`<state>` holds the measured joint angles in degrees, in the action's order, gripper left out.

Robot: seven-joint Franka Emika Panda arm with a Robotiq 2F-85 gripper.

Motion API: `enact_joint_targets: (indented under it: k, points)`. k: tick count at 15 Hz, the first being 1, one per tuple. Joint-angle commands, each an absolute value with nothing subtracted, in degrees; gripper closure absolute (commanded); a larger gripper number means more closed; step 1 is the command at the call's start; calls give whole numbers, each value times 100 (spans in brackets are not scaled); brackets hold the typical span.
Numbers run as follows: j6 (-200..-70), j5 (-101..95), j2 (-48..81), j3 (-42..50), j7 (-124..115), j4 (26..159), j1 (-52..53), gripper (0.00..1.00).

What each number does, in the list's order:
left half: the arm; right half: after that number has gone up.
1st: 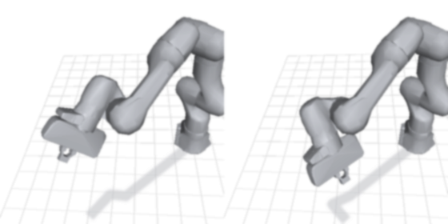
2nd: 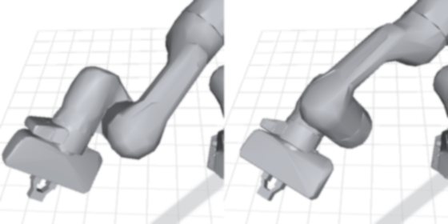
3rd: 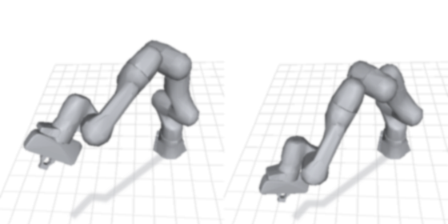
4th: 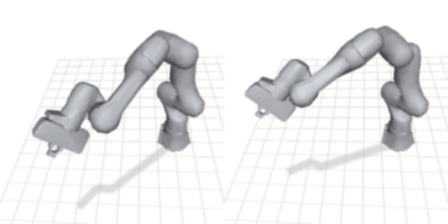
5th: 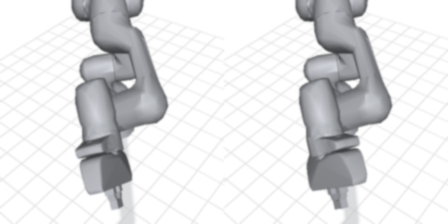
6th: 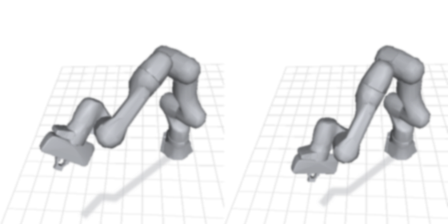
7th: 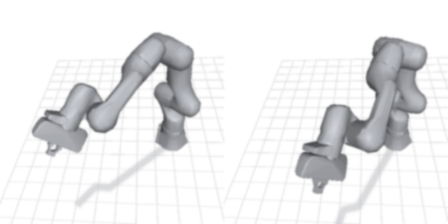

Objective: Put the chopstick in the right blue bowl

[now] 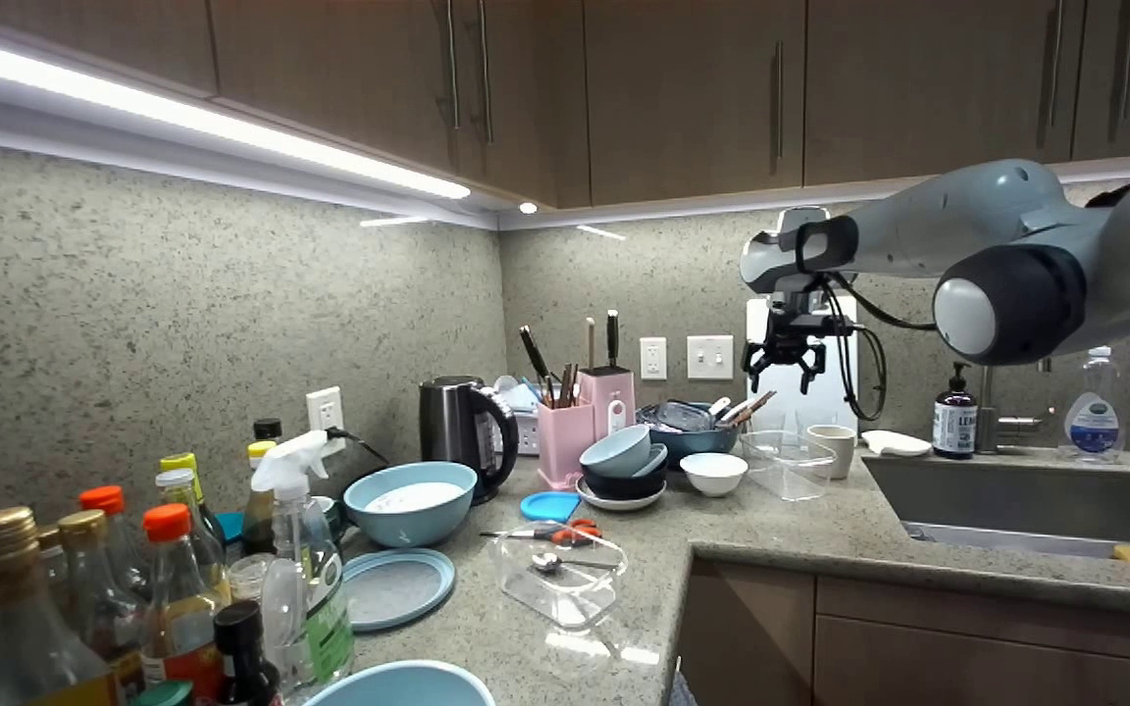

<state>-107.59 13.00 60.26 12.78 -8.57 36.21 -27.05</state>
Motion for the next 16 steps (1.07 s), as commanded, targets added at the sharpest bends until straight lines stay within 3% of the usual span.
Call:
enact_joint_targets:
  k: [1, 16]
  points:
    - [-11455, 1537, 6160, 1225, -1528, 3477, -2698, 0]
    - [-11341, 1410, 6347, 1375, -2663, 3420, -2791, 0]
